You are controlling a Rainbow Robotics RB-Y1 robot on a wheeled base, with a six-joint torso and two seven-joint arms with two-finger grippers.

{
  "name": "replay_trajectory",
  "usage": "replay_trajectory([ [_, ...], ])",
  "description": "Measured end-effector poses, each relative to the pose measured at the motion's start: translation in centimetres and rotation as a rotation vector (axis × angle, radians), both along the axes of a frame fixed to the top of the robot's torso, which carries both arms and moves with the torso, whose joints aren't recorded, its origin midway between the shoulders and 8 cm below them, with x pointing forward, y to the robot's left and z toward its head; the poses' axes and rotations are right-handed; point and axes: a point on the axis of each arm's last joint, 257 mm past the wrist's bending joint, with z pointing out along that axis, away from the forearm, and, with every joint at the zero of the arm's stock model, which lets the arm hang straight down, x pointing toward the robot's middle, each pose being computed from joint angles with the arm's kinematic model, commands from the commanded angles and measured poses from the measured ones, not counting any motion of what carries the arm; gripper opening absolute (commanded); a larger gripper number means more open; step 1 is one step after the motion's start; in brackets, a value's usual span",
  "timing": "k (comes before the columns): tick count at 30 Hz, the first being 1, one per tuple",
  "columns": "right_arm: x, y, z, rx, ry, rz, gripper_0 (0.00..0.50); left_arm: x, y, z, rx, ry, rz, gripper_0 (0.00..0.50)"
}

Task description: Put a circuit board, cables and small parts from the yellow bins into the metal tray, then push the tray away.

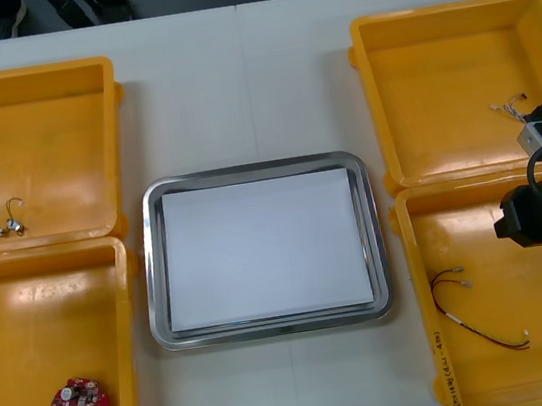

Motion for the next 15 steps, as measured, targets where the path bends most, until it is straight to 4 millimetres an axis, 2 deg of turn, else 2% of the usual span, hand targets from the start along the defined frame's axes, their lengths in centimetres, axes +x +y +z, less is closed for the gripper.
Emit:
replay_trajectory([
  [15, 0.00, 0.00, 0.00, 0.000, 0.000, 0.000, 0.500, 0.00, 0.00, 0.00, 0.000, 0.000, 0.000, 0.500],
])
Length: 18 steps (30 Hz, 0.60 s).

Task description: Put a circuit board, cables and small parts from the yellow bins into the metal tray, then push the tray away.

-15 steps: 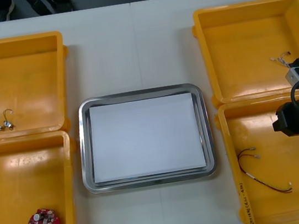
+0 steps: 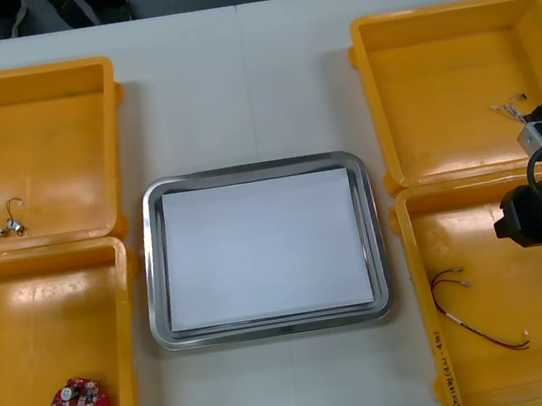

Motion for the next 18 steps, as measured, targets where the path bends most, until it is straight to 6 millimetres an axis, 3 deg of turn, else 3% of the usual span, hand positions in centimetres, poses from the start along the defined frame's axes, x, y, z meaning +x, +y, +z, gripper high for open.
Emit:
replay_trajectory([
  [18, 0.00, 0.00, 0.00, 0.000, 0.000, 0.000, 0.500, 0.00, 0.00, 0.00, 0.000, 0.000, 0.000, 0.500],
])
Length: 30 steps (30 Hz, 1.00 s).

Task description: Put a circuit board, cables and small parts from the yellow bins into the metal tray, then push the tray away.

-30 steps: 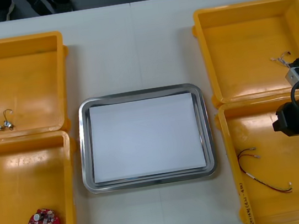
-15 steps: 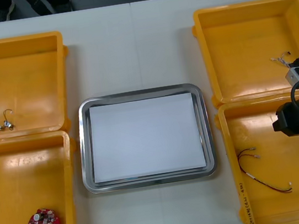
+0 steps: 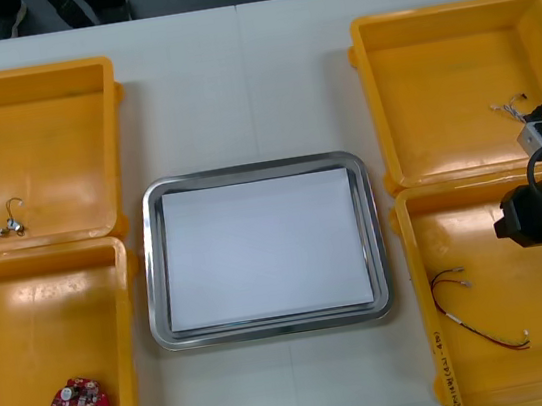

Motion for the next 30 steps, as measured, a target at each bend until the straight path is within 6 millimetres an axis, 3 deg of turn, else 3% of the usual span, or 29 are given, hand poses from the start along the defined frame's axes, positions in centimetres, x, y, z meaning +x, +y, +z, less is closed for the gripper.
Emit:
replay_trajectory([
  [30, 0.00, 0.00, 0.00, 0.000, 0.000, 0.000, 0.500, 0.00, 0.00, 0.00, 0.000, 0.000, 0.000, 0.500],
])
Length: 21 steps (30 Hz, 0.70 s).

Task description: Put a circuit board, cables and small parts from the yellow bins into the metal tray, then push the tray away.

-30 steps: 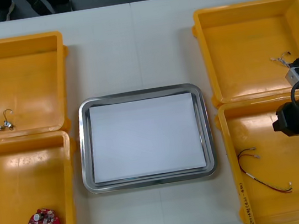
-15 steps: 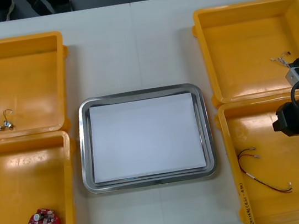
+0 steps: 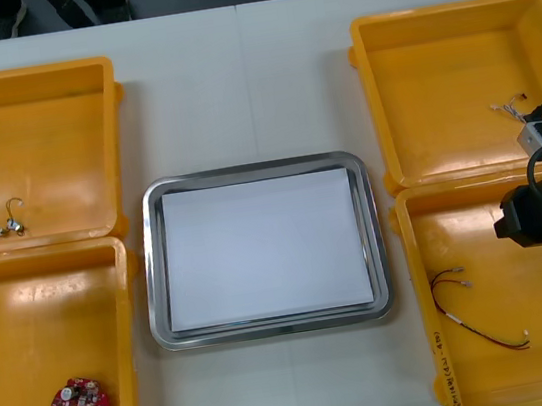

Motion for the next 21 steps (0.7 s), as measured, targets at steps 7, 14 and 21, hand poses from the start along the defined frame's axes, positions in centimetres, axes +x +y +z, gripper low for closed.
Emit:
replay_trajectory([
  [7, 0.00, 0.00, 0.00, 0.000, 0.000, 0.000, 0.500, 0.00, 0.00, 0.00, 0.000, 0.000, 0.000, 0.500],
  [14, 0.00, 0.00, 0.00, 0.000, 0.000, 0.000, 0.500, 0.00, 0.00, 0.00, 0.000, 0.000, 0.000, 0.500],
  [21, 0.00, 0.00, 0.00, 0.000, 0.000, 0.000, 0.500, 0.00, 0.00, 0.00, 0.000, 0.000, 0.000, 0.500],
])
